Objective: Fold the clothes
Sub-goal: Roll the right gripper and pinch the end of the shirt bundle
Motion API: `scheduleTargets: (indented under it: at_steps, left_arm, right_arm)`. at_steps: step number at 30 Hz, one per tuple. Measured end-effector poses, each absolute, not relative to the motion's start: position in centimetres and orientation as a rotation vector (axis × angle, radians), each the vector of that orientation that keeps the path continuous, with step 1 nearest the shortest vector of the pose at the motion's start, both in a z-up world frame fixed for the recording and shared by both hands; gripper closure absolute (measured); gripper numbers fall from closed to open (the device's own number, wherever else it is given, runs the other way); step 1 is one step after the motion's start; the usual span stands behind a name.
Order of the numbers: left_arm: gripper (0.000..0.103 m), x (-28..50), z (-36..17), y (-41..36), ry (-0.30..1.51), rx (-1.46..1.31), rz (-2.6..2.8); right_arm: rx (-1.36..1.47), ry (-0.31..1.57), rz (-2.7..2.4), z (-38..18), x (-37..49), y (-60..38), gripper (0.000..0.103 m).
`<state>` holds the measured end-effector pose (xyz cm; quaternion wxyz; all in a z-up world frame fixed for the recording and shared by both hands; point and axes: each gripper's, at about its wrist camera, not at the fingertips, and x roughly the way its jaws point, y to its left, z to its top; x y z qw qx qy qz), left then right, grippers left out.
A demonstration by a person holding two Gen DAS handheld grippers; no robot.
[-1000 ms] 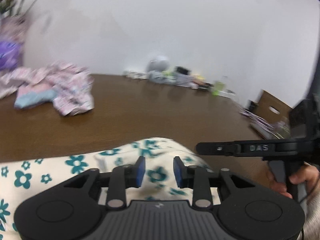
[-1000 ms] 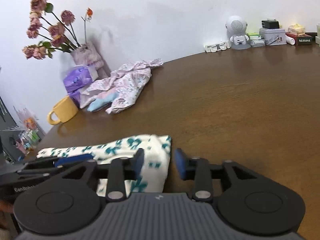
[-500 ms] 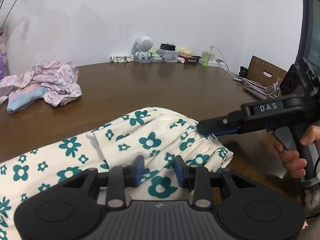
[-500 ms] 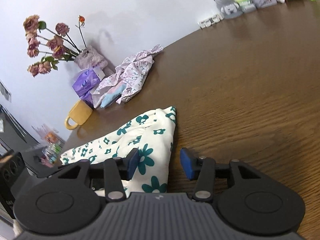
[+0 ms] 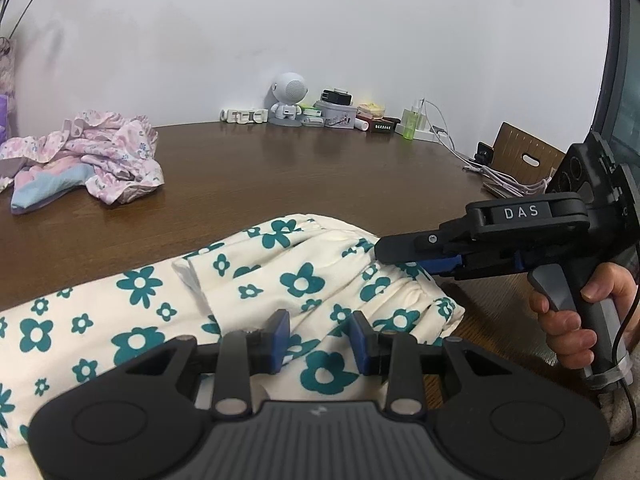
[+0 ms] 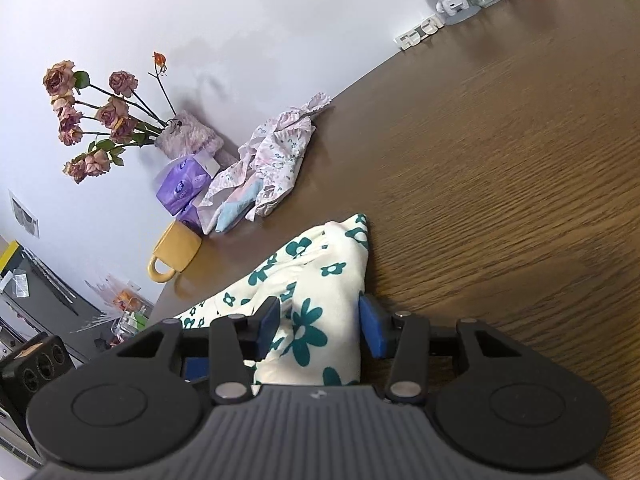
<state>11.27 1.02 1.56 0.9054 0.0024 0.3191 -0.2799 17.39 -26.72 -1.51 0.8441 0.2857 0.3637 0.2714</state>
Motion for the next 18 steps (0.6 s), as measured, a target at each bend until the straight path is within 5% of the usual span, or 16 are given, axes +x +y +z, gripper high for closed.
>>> scheduleTargets:
  at_steps: [18]
  left_arm:
    - [0.072,11.3,1.4,1.3,0.656,-0.020,-0.589]
  right_arm:
    - [0.793,0.785,0.579,-2.7,17.5,-27.3,0.069]
